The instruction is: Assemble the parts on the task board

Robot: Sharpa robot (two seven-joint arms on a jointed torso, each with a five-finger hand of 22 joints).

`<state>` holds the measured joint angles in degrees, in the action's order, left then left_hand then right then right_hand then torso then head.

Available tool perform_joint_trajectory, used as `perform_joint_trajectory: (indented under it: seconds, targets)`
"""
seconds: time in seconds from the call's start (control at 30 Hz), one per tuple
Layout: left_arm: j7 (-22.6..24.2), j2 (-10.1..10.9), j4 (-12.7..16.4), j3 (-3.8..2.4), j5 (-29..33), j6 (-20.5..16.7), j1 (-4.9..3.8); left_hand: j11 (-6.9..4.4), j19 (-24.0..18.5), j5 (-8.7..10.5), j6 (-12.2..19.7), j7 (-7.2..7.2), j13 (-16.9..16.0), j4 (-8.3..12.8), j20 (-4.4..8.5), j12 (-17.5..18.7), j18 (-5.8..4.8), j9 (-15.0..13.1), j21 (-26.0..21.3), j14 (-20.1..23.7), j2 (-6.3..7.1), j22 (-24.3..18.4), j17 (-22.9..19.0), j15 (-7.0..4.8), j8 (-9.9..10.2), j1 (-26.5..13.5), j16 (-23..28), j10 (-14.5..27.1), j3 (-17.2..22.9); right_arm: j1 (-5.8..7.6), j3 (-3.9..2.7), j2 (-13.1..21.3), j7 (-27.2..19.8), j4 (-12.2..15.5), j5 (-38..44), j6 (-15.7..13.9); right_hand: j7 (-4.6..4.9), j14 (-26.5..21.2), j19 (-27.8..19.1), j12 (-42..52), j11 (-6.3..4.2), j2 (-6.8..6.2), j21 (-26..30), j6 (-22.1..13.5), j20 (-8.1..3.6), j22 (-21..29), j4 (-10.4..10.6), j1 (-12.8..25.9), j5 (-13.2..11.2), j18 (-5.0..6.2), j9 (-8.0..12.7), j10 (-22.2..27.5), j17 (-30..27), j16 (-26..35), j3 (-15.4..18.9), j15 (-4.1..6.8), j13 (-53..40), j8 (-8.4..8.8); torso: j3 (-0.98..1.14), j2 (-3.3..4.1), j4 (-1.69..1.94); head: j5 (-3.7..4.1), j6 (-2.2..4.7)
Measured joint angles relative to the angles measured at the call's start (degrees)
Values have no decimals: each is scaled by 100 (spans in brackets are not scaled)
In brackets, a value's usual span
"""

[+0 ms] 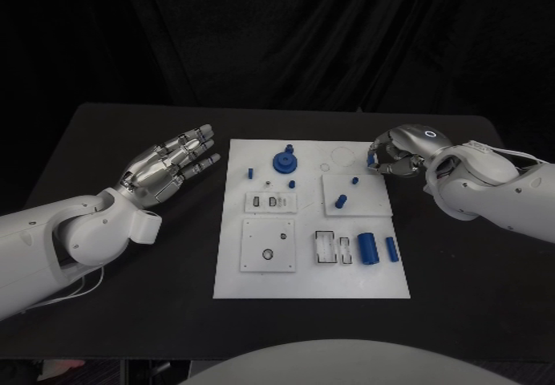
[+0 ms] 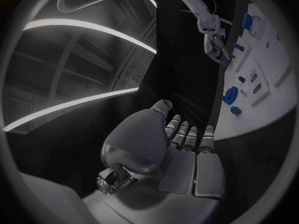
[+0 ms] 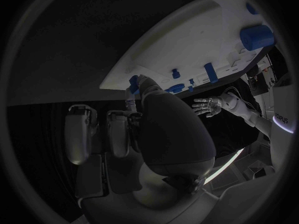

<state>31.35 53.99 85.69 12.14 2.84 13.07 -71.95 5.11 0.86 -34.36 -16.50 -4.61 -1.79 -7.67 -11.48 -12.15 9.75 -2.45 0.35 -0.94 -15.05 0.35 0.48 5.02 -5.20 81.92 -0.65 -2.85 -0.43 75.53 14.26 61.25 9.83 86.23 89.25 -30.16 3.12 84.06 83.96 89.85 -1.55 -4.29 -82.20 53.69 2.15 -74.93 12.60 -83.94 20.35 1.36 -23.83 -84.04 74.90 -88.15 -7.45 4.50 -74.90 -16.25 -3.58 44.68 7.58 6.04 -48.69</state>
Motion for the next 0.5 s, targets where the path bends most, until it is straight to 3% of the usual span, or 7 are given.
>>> perform_joint_trajectory:
  seconds: [0.27, 0.5]
  targets:
    - [7, 21, 8, -1, 0, -4, 18, 0, 0, 0, 0, 0, 0, 0, 0, 0, 0, 0, 0, -21, 0, 0, 0, 21, 0, 0, 0, 0, 0, 87, -2, 265, -86, 884, -1, -522, 43, 0, 20, 0, 0, -28, -78, 45, -20, 1, -15, -29, 237, 0, -1, 0, 0, -53, 0, 0, 0, -134, 1, -1, -1, -11, 22]
    - [11, 12, 25, -1, 0, -8, 22, 0, 0, 0, 0, 0, 0, 1, 0, 0, 0, 0, 0, -21, 0, 0, 0, 21, 0, 0, 0, 0, 0, 148, -10, 161, -160, 1602, -77, -804, 83, -21, 0, 0, 0, -28, -127, 85, -41, 1, 5, -26, 359, 0, -1, 0, 0, -85, -17, 21, 0, -142, 0, 0, -1, 5, -5]
